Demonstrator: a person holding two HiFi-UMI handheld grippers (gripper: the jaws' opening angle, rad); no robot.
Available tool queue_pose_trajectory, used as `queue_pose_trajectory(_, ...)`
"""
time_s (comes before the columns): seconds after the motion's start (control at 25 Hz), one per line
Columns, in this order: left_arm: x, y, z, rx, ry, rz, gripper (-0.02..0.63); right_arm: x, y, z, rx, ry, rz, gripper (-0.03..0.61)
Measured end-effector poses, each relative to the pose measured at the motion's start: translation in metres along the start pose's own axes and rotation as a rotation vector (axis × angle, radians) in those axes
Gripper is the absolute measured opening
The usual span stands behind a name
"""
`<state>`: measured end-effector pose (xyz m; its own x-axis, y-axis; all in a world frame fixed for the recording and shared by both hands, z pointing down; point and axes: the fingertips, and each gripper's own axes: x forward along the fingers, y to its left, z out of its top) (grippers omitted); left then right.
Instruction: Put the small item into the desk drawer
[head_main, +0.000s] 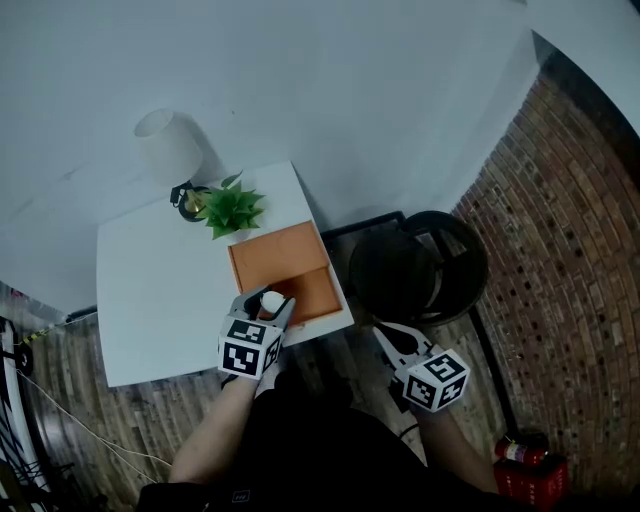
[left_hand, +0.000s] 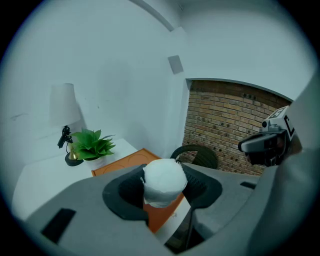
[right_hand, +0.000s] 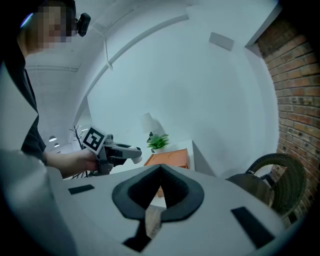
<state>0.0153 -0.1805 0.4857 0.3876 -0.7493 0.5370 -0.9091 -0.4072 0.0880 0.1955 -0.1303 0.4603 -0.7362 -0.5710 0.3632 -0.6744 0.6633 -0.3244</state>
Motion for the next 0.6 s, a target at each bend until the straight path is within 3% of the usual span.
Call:
queue_pose_trajectory(0.4, 0.026, -0.005, 0.007, -0.009, -0.015, -0.120, 0.199, 0.013, -0.006, 0.013, 0.012, -0.012, -0.086, 0.005)
queue_pose_trajectory(0.6, 0.032, -0.001, 0.000, 0.009, -0.004, -0.166, 0.199, 0.037, 0.010, 0.025, -0.053, -0.012, -0.079, 0.003)
